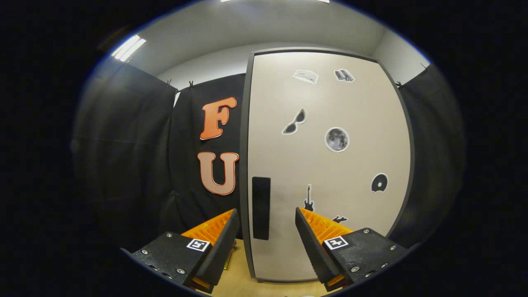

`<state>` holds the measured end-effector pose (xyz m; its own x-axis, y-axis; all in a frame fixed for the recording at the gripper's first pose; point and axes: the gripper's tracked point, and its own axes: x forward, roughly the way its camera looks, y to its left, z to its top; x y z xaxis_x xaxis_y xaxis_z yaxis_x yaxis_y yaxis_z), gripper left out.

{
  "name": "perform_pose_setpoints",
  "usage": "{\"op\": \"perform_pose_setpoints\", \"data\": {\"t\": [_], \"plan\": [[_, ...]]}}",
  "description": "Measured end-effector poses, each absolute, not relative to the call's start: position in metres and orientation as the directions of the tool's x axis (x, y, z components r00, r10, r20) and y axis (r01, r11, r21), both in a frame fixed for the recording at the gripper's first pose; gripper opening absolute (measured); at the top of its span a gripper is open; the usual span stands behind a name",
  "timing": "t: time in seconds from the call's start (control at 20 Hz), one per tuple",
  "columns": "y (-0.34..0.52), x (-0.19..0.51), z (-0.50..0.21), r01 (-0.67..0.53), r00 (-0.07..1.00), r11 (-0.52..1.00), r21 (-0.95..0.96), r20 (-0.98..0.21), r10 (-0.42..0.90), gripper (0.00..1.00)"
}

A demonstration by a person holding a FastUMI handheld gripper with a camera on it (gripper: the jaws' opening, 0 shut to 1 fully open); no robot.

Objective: Open the shoe cabinet door, grab the shoes and put them into the shoe cabinet, then close the shoe cabinet door.

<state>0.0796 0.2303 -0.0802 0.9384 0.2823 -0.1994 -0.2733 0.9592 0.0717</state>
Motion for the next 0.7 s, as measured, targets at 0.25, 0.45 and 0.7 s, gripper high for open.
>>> {"op": "perform_pose_setpoints", "data": {"t": [0.25, 0.45, 0.7], "plan": [[0.247, 0.113, -0.111, -0.196, 0.939, 0.979, 0.063, -0.275, 0.206, 0.72], [0.251, 0.128, -0.13, -0.145, 0.926, 0.98, 0.138, -0.331, 0.183, 0.56], [0.251, 0.129, -0.132, -0.094, 0.934, 0.989, 0.11, -0.335, 0.126, 0.33]]}}
